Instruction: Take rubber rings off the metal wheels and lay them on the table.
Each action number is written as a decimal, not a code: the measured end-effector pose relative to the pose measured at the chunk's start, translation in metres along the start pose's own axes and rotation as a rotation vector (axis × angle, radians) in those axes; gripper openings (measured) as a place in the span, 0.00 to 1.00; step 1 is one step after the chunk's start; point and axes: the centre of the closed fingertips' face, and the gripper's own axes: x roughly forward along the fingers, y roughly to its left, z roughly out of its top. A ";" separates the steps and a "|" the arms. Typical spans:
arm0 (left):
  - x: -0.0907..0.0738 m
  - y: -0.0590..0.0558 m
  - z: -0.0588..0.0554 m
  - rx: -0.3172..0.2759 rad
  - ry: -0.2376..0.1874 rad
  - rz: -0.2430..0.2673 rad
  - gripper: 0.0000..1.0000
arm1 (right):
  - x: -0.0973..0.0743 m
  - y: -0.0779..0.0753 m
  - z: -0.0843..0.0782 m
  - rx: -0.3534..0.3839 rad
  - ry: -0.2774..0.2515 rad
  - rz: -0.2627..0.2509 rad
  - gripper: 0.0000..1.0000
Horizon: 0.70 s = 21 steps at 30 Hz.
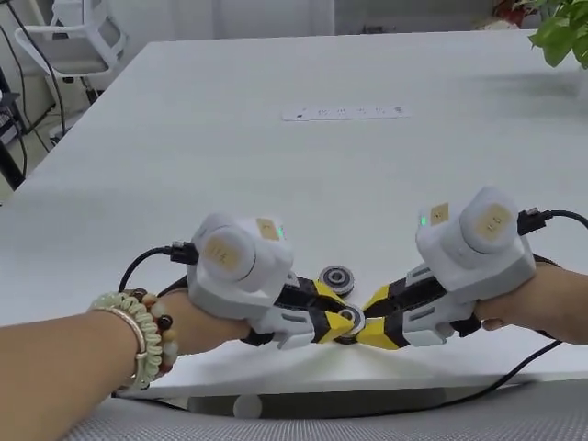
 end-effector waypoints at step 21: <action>0.000 0.001 -0.001 0.002 -0.002 0.001 0.14 | -0.003 -0.008 -0.006 0.212 0.030 -0.036 0.00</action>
